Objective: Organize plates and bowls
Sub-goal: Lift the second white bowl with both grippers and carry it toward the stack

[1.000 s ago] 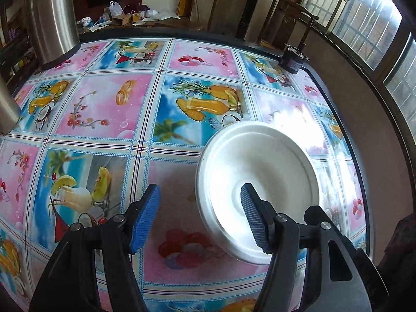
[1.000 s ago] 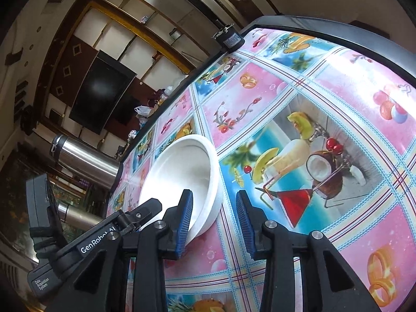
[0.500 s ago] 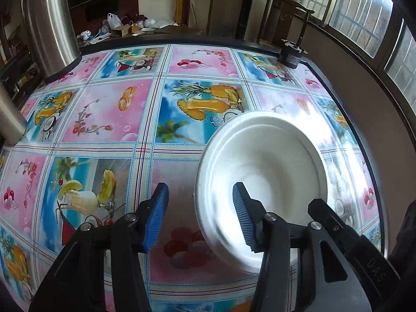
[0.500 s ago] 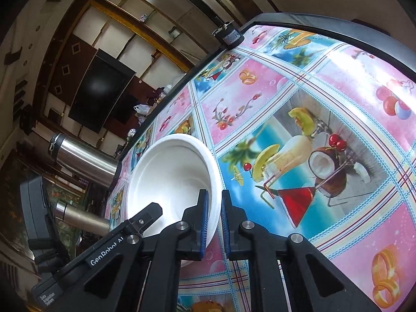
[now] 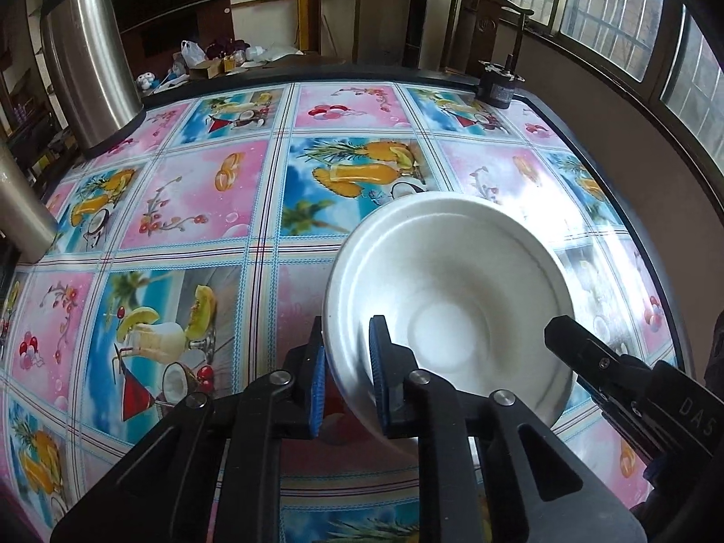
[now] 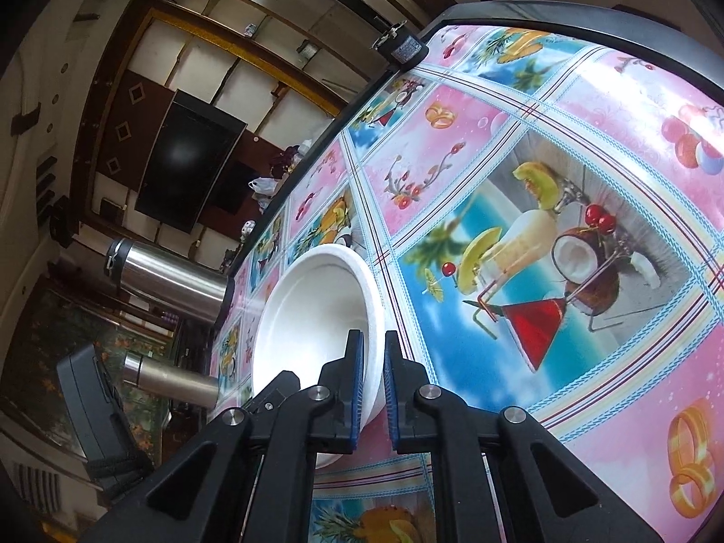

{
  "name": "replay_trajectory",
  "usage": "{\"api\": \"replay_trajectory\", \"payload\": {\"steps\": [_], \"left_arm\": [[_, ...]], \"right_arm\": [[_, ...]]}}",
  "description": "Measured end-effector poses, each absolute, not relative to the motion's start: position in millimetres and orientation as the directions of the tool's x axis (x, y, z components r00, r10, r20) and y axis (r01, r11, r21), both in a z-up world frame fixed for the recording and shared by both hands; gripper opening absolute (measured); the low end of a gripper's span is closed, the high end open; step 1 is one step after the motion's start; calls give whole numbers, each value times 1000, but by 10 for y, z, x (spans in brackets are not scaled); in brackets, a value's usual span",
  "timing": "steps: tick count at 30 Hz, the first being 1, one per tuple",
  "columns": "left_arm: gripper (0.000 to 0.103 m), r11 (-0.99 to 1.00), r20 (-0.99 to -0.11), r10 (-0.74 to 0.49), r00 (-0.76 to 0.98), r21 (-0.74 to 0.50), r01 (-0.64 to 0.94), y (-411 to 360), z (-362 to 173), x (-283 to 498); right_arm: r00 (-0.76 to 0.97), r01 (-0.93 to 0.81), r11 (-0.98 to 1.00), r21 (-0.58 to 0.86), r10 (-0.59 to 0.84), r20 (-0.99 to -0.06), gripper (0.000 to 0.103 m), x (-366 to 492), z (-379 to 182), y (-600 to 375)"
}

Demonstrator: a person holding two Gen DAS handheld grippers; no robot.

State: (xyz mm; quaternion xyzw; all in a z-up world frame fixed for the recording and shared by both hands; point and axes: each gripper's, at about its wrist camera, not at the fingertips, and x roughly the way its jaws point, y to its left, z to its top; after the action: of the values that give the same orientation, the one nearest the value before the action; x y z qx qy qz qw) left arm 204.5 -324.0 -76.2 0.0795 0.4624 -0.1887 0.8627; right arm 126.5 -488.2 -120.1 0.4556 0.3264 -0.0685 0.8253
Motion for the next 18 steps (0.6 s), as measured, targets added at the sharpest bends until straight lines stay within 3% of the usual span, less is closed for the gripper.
{"api": "replay_trajectory", "payload": {"steps": [18], "left_arm": [[14, 922, -809, -227, 542, 0, 387, -2982, -739, 1803]], "right_arm": [[760, 403, 524, 751, 265, -593, 8, 1189, -1267, -4781]]}}
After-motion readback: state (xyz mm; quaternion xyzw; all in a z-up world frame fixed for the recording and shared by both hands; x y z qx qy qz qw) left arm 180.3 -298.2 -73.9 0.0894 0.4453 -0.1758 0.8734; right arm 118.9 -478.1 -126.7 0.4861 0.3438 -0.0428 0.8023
